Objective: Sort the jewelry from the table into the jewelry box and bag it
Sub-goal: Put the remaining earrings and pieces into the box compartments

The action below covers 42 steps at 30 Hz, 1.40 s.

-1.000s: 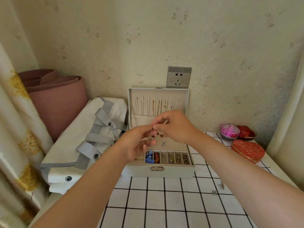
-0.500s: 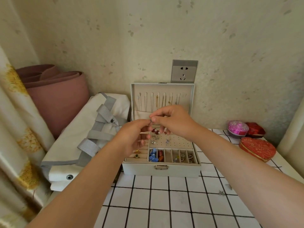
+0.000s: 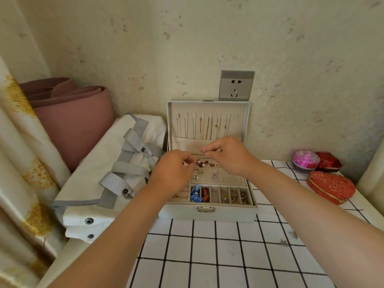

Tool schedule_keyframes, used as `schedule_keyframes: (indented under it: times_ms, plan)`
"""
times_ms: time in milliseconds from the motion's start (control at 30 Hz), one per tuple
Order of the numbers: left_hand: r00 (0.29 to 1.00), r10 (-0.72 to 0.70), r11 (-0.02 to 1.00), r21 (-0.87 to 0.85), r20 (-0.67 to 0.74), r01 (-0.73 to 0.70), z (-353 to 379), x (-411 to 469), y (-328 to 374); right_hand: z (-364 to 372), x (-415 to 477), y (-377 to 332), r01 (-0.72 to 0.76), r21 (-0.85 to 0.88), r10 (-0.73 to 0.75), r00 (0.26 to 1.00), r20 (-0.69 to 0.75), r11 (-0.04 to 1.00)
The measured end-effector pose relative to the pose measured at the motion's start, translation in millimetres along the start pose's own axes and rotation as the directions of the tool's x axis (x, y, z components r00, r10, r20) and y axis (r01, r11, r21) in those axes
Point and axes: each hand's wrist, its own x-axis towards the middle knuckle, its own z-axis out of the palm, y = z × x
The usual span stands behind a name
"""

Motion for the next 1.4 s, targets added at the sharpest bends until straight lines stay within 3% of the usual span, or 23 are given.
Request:
schedule_keyframes:
  times_ms: [67,200,333,500,967,1200,1400]
  plan:
    - [0.993,0.11,0.983,0.145,0.052,-0.116,5,0,-9,5,-1,7,-0.031,-0.132,0.031,1.0,0.001,0.991]
    - [0.964,0.228,0.935,0.245,0.137,-0.256,13,-1,-16,14,-3,13,-0.04,-0.333,0.026,0.999,-0.046,0.942]
    - [0.951,0.244,0.898,0.326,0.189,-0.295,18,-2,-19,17,-3,12,0.026,-0.517,-0.016,1.0,0.023,0.856]
    - [0.951,0.237,0.898,0.329,0.2,-0.293,22,-1,-21,19,0,11,0.078,-0.603,-0.065,0.997,0.043,0.794]
    - [0.954,0.226,0.902,0.329,0.195,-0.281,26,0,-22,21,-5,14,0.074,-0.569,-0.106,0.994,-0.023,0.819]
    - [0.954,0.222,0.9,0.336,0.2,-0.279,25,0,-22,12,-5,17,0.153,-0.499,-0.115,0.988,0.107,0.853]
    - [0.956,0.229,0.894,0.348,0.184,-0.282,25,-1,-19,5,-3,22,0.095,-0.327,-0.064,0.993,0.103,0.94]
